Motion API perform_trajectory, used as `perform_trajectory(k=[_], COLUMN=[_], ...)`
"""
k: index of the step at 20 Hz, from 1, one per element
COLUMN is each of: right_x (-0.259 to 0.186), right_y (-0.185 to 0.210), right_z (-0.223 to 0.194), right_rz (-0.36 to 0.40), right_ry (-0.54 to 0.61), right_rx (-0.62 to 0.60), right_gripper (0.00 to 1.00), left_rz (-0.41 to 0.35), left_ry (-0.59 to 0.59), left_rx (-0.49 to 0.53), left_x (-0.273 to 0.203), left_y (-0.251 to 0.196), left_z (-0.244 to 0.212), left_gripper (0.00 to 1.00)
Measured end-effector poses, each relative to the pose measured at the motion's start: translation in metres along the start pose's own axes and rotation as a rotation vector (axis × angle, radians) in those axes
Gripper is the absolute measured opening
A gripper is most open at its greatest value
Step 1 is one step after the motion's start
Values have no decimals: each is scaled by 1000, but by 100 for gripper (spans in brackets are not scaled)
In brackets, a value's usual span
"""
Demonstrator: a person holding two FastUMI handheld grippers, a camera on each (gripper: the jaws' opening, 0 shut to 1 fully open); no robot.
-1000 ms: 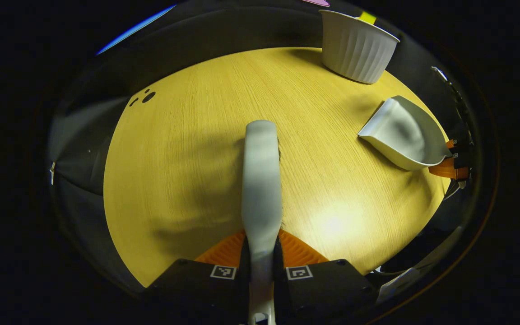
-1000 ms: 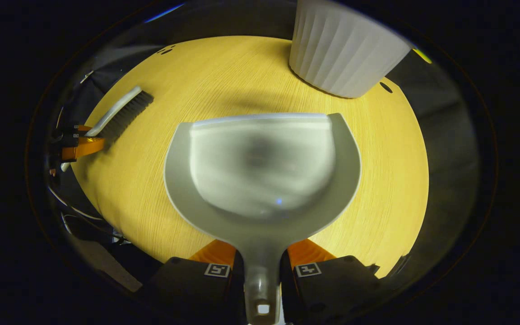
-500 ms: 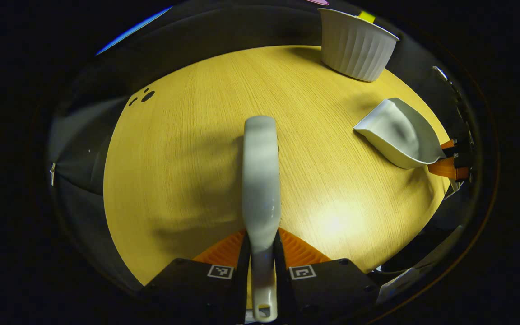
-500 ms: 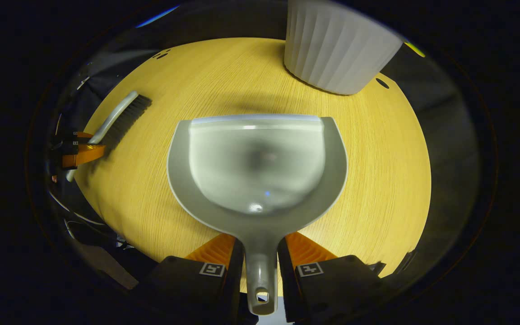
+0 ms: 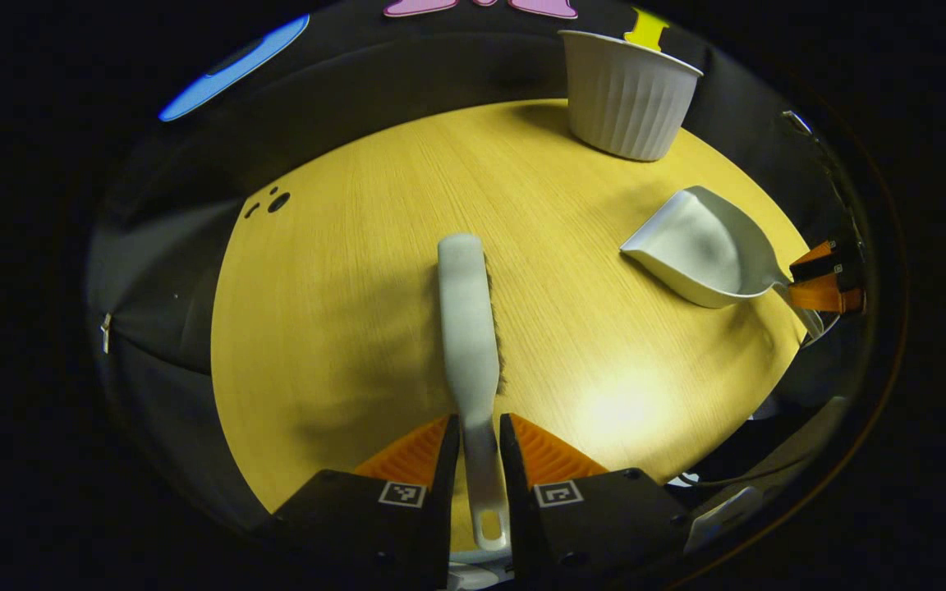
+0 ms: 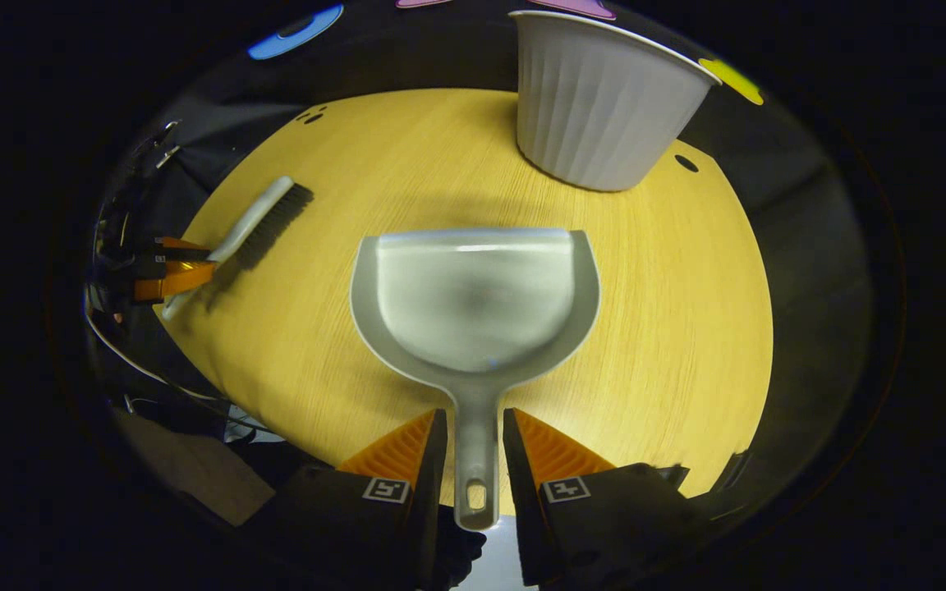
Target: Pick up the small broom and dustpan from the desktop, sweep the trash into the dustpan with the broom, and then empty the trash into the garbage bin.
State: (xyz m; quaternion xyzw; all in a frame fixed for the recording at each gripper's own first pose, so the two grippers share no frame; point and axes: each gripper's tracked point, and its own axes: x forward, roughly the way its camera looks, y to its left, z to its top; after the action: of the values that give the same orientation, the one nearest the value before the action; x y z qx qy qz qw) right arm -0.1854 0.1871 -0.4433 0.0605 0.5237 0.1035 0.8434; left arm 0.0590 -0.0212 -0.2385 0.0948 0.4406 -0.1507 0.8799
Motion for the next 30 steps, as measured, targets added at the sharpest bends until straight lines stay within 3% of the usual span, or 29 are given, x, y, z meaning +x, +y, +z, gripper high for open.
perform_trajectory(k=[5,6,9,12,17,23,30], right_x=[-61,-73,-112,-148,-206,-243,-247], right_y=[0,0,2,-4,-15,-21,-18], right_z=[44,56,94,123,169,195,204], right_rz=[13,11,-3,-26,-71,-65,19], right_ry=[-187,-239,-406,-551,-809,-942,-986], right_rx=[31,24,7,-2,-14,-53,-98], right_gripper=[45,49,40,45,45,44,44], left_rz=[-7,-20,-60,-79,-78,-79,5], left_ry=[-178,-234,-435,-642,-865,-933,-939], left_rx=[-31,-43,-95,-131,-117,-141,-191], left_x=[-46,-58,-104,-153,-221,-249,-261], left_y=[-4,-9,-19,-27,-53,-76,-86], left_z=[47,62,121,173,215,236,240], left_gripper=[34,34,33,33,34,34,34])
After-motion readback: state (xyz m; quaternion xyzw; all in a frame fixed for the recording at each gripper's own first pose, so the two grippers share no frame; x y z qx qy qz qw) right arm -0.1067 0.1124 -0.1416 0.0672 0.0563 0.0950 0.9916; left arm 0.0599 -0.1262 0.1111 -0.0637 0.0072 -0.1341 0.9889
